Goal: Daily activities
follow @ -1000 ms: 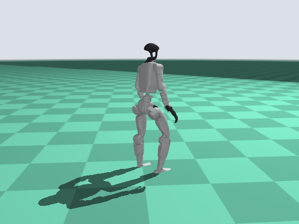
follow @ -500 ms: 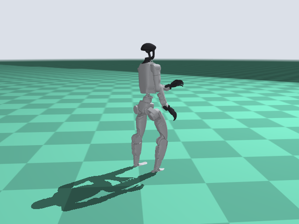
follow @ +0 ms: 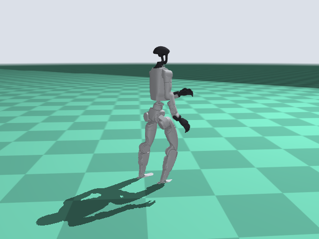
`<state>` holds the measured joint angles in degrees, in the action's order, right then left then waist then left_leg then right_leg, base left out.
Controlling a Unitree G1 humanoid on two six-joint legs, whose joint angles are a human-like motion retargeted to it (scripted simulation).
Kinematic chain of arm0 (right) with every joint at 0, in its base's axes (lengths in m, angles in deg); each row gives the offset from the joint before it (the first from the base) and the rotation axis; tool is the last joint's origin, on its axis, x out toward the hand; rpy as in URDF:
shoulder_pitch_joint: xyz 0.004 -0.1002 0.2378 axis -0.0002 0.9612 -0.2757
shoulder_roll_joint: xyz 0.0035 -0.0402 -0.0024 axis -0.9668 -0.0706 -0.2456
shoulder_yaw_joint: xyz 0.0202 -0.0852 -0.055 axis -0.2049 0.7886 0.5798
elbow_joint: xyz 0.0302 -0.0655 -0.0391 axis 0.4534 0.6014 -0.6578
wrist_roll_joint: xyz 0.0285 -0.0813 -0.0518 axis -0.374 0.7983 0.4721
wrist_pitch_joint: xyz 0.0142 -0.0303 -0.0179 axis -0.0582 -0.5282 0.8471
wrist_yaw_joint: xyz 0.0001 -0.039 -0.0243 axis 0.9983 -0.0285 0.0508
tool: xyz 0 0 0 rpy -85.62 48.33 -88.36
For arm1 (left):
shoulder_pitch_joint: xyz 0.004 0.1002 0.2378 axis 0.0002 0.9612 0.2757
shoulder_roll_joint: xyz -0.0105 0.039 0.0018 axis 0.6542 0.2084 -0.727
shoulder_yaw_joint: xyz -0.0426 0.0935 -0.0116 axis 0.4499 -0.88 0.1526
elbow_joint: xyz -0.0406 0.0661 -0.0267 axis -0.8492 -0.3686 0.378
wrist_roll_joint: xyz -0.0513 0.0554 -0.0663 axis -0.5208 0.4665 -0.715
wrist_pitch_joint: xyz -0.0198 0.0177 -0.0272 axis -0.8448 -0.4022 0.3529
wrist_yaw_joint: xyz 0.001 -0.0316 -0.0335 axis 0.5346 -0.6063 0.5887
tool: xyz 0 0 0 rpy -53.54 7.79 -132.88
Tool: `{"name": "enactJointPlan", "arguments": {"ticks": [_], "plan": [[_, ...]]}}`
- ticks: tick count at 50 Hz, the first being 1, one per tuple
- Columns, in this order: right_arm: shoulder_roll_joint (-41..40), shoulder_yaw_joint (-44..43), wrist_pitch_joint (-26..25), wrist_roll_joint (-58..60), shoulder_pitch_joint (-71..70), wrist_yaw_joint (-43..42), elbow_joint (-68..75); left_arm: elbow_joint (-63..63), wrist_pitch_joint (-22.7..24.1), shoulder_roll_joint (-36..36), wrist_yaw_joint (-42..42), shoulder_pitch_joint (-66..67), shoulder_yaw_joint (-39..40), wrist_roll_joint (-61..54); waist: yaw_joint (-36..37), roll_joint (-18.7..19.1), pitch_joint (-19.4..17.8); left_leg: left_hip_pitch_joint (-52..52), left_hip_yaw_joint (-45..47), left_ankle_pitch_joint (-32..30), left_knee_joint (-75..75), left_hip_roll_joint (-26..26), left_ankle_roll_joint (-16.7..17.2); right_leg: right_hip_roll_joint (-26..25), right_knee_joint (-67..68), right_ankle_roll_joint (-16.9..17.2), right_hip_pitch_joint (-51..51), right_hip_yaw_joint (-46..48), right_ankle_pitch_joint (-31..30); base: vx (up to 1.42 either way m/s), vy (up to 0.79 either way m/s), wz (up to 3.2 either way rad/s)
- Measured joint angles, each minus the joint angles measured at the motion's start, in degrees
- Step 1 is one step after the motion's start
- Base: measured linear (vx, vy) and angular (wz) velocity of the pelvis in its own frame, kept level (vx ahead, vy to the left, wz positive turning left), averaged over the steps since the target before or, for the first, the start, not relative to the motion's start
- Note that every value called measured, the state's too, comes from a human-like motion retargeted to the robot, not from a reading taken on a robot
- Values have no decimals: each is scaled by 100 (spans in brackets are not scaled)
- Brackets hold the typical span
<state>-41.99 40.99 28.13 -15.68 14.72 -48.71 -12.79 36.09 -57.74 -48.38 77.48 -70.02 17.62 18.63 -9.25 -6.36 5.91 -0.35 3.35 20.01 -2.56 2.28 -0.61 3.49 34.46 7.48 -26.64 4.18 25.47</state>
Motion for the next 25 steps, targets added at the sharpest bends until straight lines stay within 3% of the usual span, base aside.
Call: {"name": "enactJointPlan", "arguments": {"ticks": [5,17,25], "plan": [[134,-267,-45,50,-89,-5,113,-974,-263,217,-270,926,210,116,-11,152,2,99,-71,184,47,-111,41,-71,-330,1,114,174,-10,2,2,14],[124,-499,-101,-113,-336,213,383,-4621,-1101,-18,-697,2892,1135,325,-80,281,85,445,-31,-23,-24,-21,70,125,-270,27,-194,340,-134,0,3,18],[179,-504,-63,-143,-892,451,-61,-5264,-1136,243,-803,3148,1545,312,-164,411,117,721,-68,42,41,-99,93,86,-613,80,-236,544,-332,0,0,0]]}}
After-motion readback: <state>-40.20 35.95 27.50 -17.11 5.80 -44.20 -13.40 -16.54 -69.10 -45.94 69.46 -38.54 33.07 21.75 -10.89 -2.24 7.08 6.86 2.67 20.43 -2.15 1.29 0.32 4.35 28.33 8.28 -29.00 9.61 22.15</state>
